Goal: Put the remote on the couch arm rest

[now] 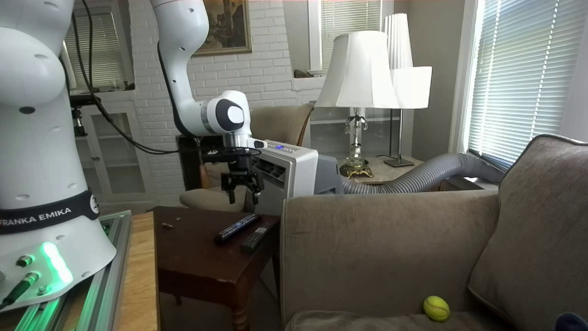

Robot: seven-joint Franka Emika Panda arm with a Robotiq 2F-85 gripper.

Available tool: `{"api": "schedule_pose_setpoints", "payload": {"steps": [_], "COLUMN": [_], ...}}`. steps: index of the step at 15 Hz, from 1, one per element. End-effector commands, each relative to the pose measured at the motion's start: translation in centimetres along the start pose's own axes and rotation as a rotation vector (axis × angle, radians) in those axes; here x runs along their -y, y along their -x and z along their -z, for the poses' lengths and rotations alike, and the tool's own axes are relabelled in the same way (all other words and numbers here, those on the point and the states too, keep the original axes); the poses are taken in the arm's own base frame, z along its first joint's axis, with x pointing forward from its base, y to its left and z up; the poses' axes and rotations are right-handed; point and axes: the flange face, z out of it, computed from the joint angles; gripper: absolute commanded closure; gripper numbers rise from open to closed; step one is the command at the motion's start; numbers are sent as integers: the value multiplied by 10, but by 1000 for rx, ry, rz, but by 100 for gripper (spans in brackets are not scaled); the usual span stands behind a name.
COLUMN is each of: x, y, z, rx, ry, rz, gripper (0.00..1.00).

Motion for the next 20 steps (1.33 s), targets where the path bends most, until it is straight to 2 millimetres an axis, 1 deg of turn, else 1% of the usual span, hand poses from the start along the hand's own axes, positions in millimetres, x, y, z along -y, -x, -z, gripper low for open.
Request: {"api": "schedule_pose_setpoints", "payload": {"steps": [1,4,6,7,8,9,11,13,15,18,20], "x": [-10,-12,-9,-7,-1,4,15,23,26,23,19], "y": [5,-2,-9,-13,-19,-25,-39,-55,-71,-88,-95], "z": [-38,-69,-89,-96,-108,-113,-130,-139,-146,-150,-149], "rx": [-14,-66,-115,-137,-157,-174,-208,-236,-254,-276,-285], "ry": [16,9,8,8,-3,-12,-23,-30,-30,-27,-22], "rz": [-35,-51,-49,-51,-51,-49,-51,-48,-45,-46,-43], "gripper": [0,0,0,0,0,0,0,0,0,0,0]}}
